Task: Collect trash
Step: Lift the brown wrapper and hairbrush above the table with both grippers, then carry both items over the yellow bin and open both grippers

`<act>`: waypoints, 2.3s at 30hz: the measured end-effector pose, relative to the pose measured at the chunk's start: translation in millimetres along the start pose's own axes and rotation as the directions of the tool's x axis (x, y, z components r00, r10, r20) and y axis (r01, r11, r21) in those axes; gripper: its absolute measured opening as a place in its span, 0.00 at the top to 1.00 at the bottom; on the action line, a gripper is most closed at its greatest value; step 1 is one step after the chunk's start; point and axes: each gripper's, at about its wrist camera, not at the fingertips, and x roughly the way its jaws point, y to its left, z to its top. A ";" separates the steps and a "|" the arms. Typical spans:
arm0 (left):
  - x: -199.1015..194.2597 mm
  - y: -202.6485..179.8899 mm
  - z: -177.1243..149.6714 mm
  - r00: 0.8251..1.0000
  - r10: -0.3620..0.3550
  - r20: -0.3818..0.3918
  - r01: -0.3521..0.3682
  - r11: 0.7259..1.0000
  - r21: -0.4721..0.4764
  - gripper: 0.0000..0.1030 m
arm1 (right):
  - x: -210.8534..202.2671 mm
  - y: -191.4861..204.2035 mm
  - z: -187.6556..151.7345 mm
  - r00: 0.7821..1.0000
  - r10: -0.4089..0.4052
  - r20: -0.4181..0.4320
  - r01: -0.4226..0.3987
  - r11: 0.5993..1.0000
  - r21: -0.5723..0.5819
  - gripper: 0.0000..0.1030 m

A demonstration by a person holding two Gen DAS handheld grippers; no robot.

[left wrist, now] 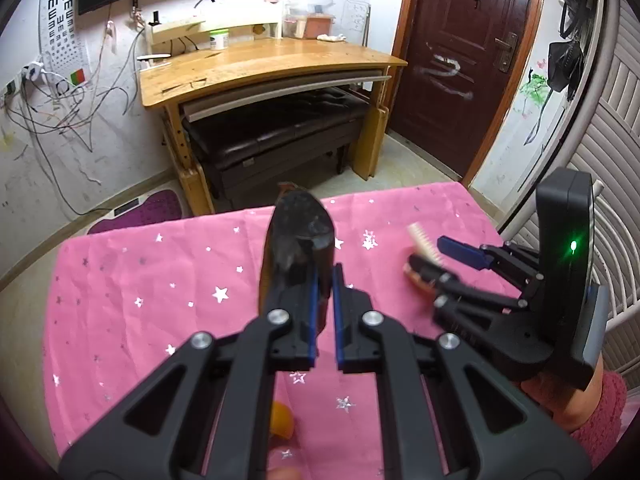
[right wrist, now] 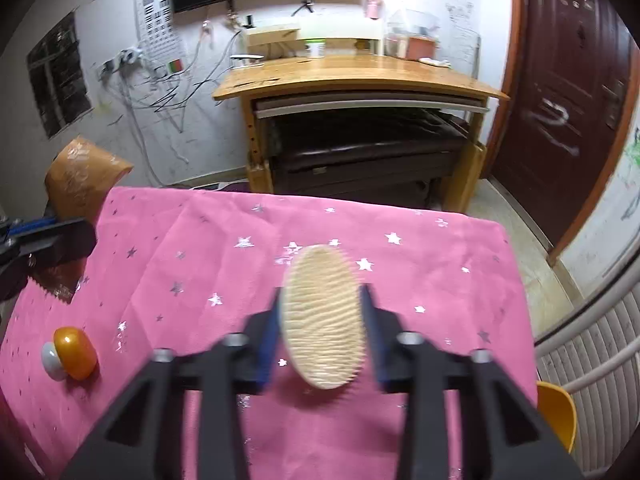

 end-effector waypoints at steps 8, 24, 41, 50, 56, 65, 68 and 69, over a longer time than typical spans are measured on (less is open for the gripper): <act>2.3 -11.5 -0.3 1.000 -0.002 -0.003 0.002 1.000 0.016 0.95 | -18.3 -16.3 -1.5 0.999 -0.002 0.045 0.000 0.999 0.043 0.95; 11.3 -73.3 6.3 0.998 -0.062 -0.012 0.063 0.993 0.104 0.95 | -76.1 -71.4 -23.3 0.989 -0.028 0.148 0.006 0.989 0.146 0.96; 28.4 -199.6 -1.9 0.974 -0.215 -0.079 0.227 0.944 0.239 0.95 | -121.9 -188.0 -111.5 0.971 -0.195 0.139 0.130 0.916 0.380 0.95; 49.1 -261.1 -16.0 0.954 -0.256 -0.154 0.292 0.912 0.289 0.95 | -114.3 -222.5 -157.2 0.977 -0.196 0.081 0.139 0.880 0.454 0.95; 65.6 -288.2 -22.5 0.943 -0.257 -0.210 0.311 0.905 0.290 0.95 | -105.0 -230.7 -172.6 0.982 -0.180 0.058 0.134 0.879 0.457 0.95; 74.3 -308.7 -26.3 0.940 -0.247 -0.235 0.311 0.906 0.288 0.95 | -108.4 -244.2 -183.1 0.982 -0.178 0.055 0.130 0.864 0.486 0.94; 74.6 -310.6 -26.2 0.942 -0.242 -0.234 0.303 0.912 0.276 0.64 | -112.9 -247.3 -183.8 0.981 -0.184 0.064 0.129 0.860 0.494 0.94; 74.3 -309.9 -25.5 0.941 -0.246 -0.233 0.306 0.912 0.274 0.47 | -114.4 -247.7 -184.5 0.981 -0.184 0.068 0.127 0.859 0.497 0.94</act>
